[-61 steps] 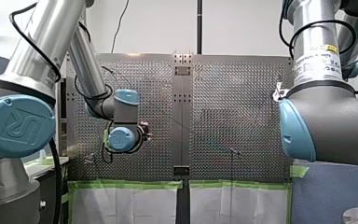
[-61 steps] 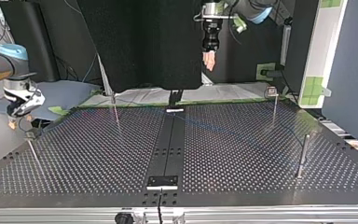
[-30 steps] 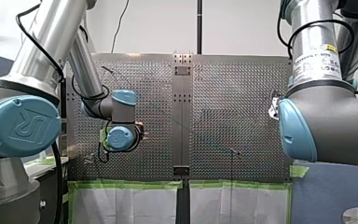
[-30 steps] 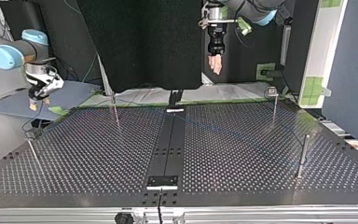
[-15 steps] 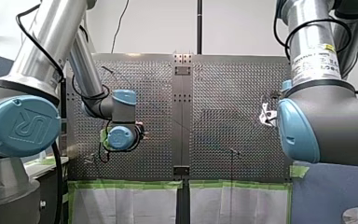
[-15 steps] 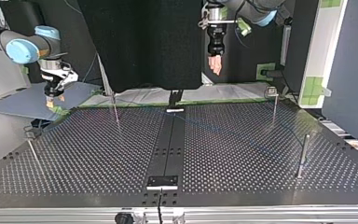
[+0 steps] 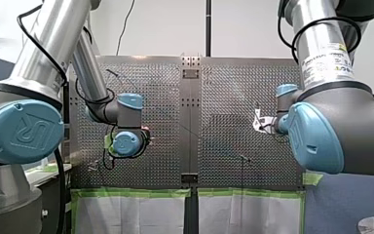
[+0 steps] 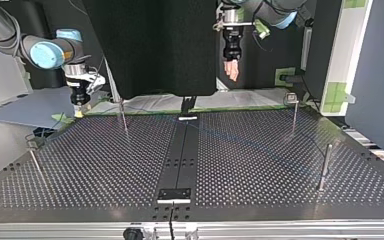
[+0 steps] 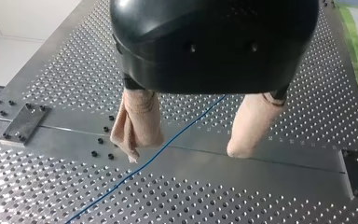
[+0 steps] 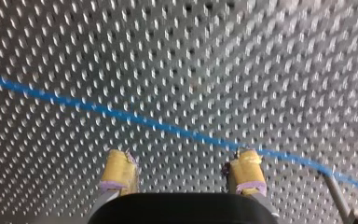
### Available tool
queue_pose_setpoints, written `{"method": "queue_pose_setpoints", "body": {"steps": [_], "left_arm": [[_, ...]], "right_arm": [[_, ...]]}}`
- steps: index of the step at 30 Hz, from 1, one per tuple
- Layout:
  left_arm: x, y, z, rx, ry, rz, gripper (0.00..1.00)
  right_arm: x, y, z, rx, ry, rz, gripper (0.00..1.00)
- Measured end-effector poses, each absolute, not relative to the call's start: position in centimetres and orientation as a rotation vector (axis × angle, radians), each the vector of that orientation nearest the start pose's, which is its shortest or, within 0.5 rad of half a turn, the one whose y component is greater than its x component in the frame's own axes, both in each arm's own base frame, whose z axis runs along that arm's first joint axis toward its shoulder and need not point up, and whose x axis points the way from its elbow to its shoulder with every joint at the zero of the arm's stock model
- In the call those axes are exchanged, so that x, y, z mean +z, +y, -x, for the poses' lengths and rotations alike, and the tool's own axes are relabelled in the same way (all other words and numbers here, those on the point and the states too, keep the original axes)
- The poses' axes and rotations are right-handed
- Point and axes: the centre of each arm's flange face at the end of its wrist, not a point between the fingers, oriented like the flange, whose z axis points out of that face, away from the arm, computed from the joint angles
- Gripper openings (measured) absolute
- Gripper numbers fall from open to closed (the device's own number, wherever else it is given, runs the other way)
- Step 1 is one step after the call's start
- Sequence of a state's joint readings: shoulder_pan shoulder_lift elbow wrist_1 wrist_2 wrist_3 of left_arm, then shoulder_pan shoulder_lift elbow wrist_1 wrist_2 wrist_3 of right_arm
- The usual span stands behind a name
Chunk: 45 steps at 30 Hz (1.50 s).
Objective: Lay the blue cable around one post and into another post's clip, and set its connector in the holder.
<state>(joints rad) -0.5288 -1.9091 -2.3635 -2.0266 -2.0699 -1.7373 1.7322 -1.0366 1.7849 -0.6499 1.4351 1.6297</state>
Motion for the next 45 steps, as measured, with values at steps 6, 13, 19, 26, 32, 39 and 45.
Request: {"method": "queue_pose_setpoints", "body": {"steps": [6,13,19,26,32,39,45], "left_arm": [[10.8,-27.1,-29.9,-0.144,1.582,0.113,1.0],[10.8,-26.8,-30.1,-0.148,1.581,0.13,1.0],[10.8,-26.7,-30.1,-0.146,1.586,0.135,1.0],[10.8,-26.7,-30.2,-0.178,1.584,0.156,1.0],[10.8,-26.8,-30.3,-0.193,1.584,0.164,1.0],[10.8,-26.7,-30.2,-0.192,1.589,0.172,1.0],[10.7,-26.6,-30.1,-0.191,1.595,0.179,1.0]], "right_arm": [[15.2,-54.8,-26.7,1.404,-1.153,-1.503,0.99],[14.6,-52.3,-29.7,1.386,-1.156,-1.523,0.99],[14.5,-50.5,-32.3,1.373,-1.135,-1.53,0.99],[14.6,-48.2,-35.7,1.383,-1.061,-1.575,0.99],[14.8,-46.3,-38.5,1.431,-1.021,-1.578,0.99],[14.8,-44.0,-41.1,1.453,-1.015,-1.573,0.99],[14.2,-41.2,-43.2,1.456,-0.995,-1.643,0.99]]}}
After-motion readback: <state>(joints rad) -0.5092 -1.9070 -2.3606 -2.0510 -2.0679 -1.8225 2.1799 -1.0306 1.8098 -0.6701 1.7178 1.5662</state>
